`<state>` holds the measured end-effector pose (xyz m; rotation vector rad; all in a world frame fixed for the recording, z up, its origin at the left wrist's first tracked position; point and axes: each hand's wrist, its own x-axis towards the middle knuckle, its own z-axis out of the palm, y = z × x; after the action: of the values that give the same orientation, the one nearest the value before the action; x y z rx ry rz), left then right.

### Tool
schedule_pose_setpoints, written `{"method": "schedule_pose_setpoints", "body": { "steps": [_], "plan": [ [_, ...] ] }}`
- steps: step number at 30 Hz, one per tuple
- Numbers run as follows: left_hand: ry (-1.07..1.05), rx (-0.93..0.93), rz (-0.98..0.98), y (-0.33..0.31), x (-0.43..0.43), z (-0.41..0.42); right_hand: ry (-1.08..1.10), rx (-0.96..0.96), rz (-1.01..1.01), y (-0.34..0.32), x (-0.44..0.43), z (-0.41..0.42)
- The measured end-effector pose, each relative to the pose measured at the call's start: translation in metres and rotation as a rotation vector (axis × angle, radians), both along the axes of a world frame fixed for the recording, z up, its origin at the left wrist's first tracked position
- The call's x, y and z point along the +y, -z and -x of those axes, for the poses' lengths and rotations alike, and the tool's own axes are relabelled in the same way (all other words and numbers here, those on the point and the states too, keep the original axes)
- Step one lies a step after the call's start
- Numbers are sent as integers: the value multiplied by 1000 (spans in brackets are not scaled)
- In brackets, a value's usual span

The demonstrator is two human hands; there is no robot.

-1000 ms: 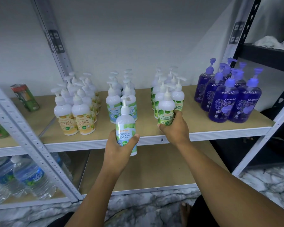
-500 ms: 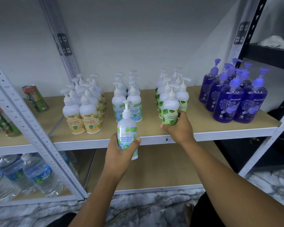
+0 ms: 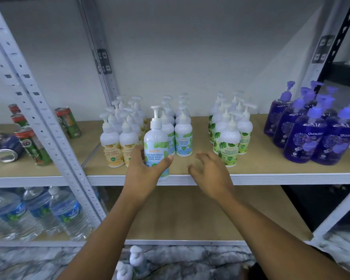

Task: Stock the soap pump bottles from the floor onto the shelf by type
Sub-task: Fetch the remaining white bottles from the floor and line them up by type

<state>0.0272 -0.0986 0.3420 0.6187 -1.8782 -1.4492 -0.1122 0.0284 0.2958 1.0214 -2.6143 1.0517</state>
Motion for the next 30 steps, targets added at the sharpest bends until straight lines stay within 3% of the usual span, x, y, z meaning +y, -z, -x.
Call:
{"method": "schedule_pose_setpoints", "body": {
  "steps": [8,30],
  "plan": [
    [-30,1,83,45,-24,16,-6,71,-393,25,-15,6],
    [-165,-199,204,67,-24,22,50,60,-432,32,-22,4]
  ]
}}
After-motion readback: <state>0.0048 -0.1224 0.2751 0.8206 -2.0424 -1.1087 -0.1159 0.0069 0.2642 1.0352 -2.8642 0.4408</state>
